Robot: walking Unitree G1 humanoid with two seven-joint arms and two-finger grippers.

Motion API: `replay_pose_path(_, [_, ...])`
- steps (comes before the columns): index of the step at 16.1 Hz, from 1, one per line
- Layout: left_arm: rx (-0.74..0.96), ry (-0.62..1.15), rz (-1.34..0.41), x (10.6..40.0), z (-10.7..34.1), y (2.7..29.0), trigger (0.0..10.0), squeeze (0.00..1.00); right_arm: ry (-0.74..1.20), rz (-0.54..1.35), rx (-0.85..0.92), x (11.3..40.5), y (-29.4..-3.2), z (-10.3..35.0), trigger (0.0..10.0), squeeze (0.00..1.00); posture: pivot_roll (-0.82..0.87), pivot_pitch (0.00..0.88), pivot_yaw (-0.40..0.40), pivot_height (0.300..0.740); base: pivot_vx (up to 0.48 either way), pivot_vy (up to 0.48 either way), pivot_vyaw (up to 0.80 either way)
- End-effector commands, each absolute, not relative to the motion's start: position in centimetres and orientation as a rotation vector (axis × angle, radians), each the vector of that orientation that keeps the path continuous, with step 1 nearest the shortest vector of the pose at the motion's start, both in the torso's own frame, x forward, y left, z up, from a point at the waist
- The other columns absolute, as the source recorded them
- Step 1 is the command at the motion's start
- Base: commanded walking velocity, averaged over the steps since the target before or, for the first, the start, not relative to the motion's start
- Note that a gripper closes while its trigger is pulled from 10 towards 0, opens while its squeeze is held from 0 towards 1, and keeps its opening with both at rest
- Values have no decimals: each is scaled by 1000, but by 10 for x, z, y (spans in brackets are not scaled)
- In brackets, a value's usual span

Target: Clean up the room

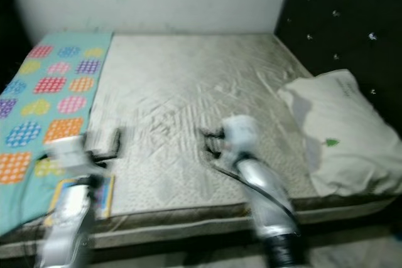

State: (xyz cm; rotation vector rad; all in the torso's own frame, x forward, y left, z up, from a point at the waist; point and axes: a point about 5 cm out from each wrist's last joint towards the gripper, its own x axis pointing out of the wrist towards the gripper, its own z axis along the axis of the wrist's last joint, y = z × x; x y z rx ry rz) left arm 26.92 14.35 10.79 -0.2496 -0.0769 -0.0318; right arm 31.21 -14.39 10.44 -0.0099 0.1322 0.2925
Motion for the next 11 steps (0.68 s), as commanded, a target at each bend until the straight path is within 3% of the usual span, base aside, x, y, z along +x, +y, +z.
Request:
replay_pose_path(1, [-246,-42,27,267,101,151,10000,0,114,320,12,314,-134,109,10000,0,-123,15,-79,740,0,0,0])
replay_pose_path(6, [-268,-53,-9,267,103,150,10000,0,116,314,16,313,-133,108,10000,0,-121,16,-75,740,0,0,0])
replay_pose_path(11, [-279,-34,2,268,102,149,10000,0,119,306,11,312,-135,107,10000,0,-126,20,-70,740,0,454,0])
